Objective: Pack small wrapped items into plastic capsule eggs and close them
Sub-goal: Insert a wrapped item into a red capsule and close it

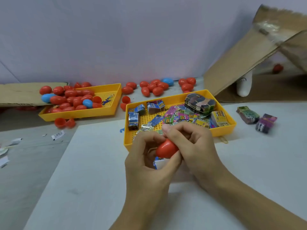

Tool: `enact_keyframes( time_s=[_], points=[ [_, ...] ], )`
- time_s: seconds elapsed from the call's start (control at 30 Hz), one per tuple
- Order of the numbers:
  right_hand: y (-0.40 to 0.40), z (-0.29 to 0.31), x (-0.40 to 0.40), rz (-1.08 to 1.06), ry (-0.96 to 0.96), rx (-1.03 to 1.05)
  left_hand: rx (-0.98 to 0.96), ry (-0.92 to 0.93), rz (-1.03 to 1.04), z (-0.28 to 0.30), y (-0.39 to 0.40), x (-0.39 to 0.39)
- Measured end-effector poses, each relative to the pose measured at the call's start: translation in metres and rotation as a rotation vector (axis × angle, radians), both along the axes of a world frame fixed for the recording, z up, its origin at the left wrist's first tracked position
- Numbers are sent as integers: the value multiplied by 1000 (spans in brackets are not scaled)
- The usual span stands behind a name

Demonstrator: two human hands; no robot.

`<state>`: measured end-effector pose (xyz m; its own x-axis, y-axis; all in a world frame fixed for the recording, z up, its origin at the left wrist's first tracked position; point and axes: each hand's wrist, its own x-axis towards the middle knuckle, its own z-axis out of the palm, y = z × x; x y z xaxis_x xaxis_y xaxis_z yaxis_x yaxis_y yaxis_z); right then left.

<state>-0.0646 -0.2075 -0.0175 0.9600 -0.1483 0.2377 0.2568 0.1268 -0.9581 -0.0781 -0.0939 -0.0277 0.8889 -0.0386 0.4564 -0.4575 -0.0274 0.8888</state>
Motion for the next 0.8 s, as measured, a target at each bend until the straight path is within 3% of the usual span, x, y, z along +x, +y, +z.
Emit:
enact_keyframes(
  time_s=[0.2,0.4,0.67,0.8],
  points=[
    [0,0,0,-90,85,41,-22,185,-85,1,10,12],
    [0,3,-3,-139,45,18,-233,421,-215,7,14,20],
    [6,4,-21,-209,-11,-57,-266,397,-165,7,15,20],
    [7,4,-25,-161,-21,-81,-212,288,-63,9,14,15]
  ],
)
